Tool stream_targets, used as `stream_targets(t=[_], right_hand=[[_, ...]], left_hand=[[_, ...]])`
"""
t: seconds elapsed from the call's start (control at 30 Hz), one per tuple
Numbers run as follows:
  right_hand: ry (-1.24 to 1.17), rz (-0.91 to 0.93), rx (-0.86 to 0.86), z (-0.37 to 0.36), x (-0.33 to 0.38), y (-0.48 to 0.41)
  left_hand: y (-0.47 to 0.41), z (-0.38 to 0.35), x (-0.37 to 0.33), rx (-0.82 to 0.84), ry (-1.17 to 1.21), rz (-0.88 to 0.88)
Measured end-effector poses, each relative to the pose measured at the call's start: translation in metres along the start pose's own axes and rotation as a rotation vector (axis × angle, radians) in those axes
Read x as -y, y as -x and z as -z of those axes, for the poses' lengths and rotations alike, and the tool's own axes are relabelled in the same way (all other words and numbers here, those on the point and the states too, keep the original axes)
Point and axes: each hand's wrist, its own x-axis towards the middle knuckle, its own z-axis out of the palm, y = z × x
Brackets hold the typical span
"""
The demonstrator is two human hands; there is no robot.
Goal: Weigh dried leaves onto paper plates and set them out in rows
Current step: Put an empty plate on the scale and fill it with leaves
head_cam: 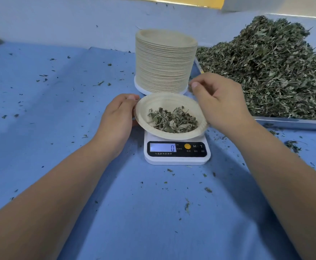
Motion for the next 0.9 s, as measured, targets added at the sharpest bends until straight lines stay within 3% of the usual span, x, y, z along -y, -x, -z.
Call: stream_targets(t=[0.27, 0.43, 0.7, 0.9], right_hand=[[0.028, -0.100, -0.170, 0.013, -0.039, -0.005], [0.092, -0.131, -0.188, 0.019, -0.060, -0.010], [0.421, -0.313, 0.063, 0.034, -0.078, -0.010], [0.488, -0.265, 0.115, 0.030, -0.079, -0.006]], left_hand=[[0.002, -0.002, -0.002, 0.004, -0.003, -0.005], [0.003, -0.002, -0.003, 0.005, -0.022, -0.016], [0.002, -0.001, -0.003, 0.011, -0.013, -0.012], [0.003, -0.001, -0.004, 0.012, -0.025, -0.030]])
